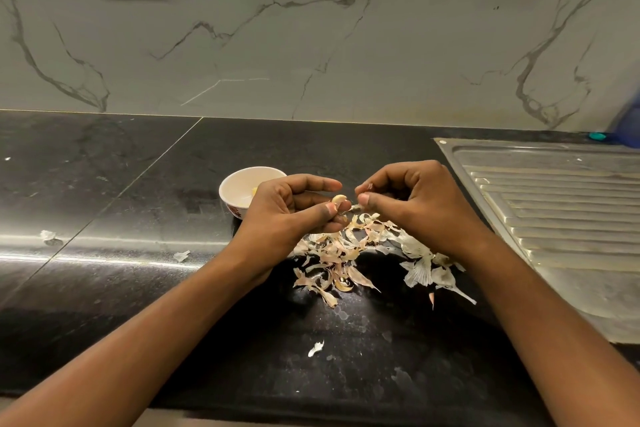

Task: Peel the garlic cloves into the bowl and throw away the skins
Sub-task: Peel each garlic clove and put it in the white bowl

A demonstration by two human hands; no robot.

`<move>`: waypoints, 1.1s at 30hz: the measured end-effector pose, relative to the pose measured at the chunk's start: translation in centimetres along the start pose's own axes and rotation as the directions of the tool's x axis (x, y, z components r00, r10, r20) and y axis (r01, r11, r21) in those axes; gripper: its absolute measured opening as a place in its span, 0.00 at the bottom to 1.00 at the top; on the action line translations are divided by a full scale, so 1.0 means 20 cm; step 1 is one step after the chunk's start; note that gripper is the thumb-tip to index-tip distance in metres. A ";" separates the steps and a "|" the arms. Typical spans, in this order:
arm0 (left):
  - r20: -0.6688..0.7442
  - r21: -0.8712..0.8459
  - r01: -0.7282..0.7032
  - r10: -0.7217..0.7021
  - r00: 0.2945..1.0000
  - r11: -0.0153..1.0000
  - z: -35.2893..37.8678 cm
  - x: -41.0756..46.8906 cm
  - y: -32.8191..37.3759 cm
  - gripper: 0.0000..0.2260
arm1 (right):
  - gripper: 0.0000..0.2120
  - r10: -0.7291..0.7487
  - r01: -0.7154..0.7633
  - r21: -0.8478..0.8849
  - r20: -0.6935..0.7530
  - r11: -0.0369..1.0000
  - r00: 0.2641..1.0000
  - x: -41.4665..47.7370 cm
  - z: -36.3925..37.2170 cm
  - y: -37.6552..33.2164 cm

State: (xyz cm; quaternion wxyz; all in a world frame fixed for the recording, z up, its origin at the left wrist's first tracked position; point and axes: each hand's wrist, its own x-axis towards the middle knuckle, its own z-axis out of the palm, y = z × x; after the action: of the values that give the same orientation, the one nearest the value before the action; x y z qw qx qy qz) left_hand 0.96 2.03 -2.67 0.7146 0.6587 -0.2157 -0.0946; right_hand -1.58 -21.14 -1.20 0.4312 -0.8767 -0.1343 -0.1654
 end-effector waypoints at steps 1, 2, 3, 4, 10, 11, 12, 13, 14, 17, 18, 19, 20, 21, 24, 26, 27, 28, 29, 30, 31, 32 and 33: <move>-0.001 -0.011 -0.002 0.002 1.000 1.000 0.00 0.00 0.00 0.13 | 0.06 0.000 0.000 0.015 0.000 1.000 1.000 0.00 0.00 0.00; -0.004 -0.017 -0.001 0.001 1.000 1.000 0.00 0.00 0.00 0.13 | 0.08 -0.003 0.003 0.030 0.002 1.000 1.000 0.00 0.00 0.00; -0.007 -0.018 -0.001 0.000 1.000 1.000 0.00 0.00 0.00 0.13 | 0.09 -0.008 0.008 0.040 0.007 0.999 1.000 0.00 0.00 -0.01; -0.009 -0.015 -0.001 0.000 1.000 1.000 0.00 0.00 0.00 0.13 | 0.09 -0.014 0.013 0.044 0.014 0.999 1.000 -0.01 0.00 -0.01; -0.022 0.042 -0.064 0.065 0.998 0.997 0.00 0.00 -0.01 0.15 | 0.03 0.034 -0.040 0.099 0.061 0.994 0.998 -0.01 0.02 -0.03; -0.025 0.069 -0.079 0.081 0.996 0.994 0.00 -0.01 -0.01 0.16 | 0.05 0.046 -0.055 0.117 0.075 0.992 0.996 -0.01 0.02 -0.03; -0.026 0.097 -0.093 0.096 0.995 0.991 0.00 -0.01 -0.01 0.16 | 0.06 0.058 -0.068 0.129 0.084 0.989 0.995 -0.01 0.02 -0.04; -0.027 0.121 -0.107 0.111 0.993 0.987 0.00 -0.01 -0.01 0.16 | 0.06 0.070 -0.082 0.139 0.087 0.987 0.994 -0.01 0.03 -0.04; -0.027 0.145 -0.123 0.128 0.991 0.982 0.00 0.00 -0.01 0.14 | 0.07 0.084 -0.097 0.154 0.088 0.983 0.993 -0.01 0.03 -0.04; -0.027 0.231 -0.188 0.199 0.980 0.955 0.01 0.00 -0.02 0.13 | 0.07 0.110 -0.129 0.214 0.101 0.968 0.989 -0.01 0.03 -0.05; -0.026 0.254 -0.208 0.221 0.975 0.945 0.01 -0.01 -0.02 0.12 | 0.07 0.115 -0.138 0.228 0.112 0.964 0.987 -0.01 0.03 -0.06; -0.024 0.267 -0.222 0.237 0.971 0.938 0.01 -0.01 -0.02 0.12 | 0.07 0.121 -0.149 0.242 0.126 0.959 0.985 -0.01 0.03 -0.06; -0.024 0.272 -0.231 0.246 0.969 0.934 0.01 -0.01 -0.02 0.12 | 0.07 0.128 -0.161 0.257 0.141 0.953 0.982 -0.01 0.03 -0.07; -0.025 0.273 -0.234 0.250 0.968 0.933 0.01 -0.01 -0.03 0.12 | 0.06 0.134 -0.172 0.271 0.153 0.947 0.979 -0.01 0.03 -0.07; -0.026 0.271 -0.236 0.252 0.967 0.933 0.01 -0.01 -0.03 0.11 | 0.05 0.139 -0.185 0.299 0.170 0.936 0.976 -0.01 0.04 -0.08; -0.027 0.265 -0.236 0.252 0.967 0.935 0.01 -0.02 -0.03 0.11 | 0.05 0.136 -0.183 0.315 0.166 0.931 0.977 -0.02 0.04 -0.08; -0.029 0.259 -0.235 0.250 0.968 0.937 0.01 -0.02 -0.03 0.11 | 0.04 0.135 -0.181 0.320 0.162 0.930 0.978 -0.02 0.04 -0.09; -0.031 0.252 -0.234 0.249 0.968 0.939 0.01 -0.02 -0.03 0.11 | 0.04 0.133 -0.178 0.322 0.157 0.930 0.979 -0.02 0.05 -0.09; -0.032 0.248 -0.235 0.250 0.968 0.940 0.01 -0.02 -0.03 0.11 | 0.04 0.129 -0.173 0.322 0.151 0.931 0.980 -0.02 0.05 -0.09; -0.032 0.247 -0.237 0.253 0.967 0.939 0.01 -0.02 -0.03 0.11 | 0.03 0.125 -0.165 0.317 0.143 0.934 0.982 -0.02 0.05 -0.09; -0.032 0.246 -0.240 0.255 0.966 0.939 0.01 -0.02 -0.03 0.11 | 0.03 0.121 -0.156 0.310 0.130 0.938 0.984 -0.02 0.05 -0.09; -0.032 0.241 -0.242 0.257 0.966 0.940 0.01 -0.02 -0.03 0.11 | 0.02 0.118 -0.147 0.302 0.112 0.942 0.987 -0.02 0.06 -0.09; -0.032 0.232 -0.242 0.256 0.966 0.942 0.02 -0.02 -0.02 0.11 | 0.02 0.115 -0.137 0.296 0.093 0.945 0.989 -0.02 0.06 -0.09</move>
State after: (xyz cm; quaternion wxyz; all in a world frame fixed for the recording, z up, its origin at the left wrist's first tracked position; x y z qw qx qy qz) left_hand 0.55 1.86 -3.20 0.6476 0.7057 -0.2845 0.0422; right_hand -2.49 -19.13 -0.73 0.5644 -0.8129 -0.1175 -0.0823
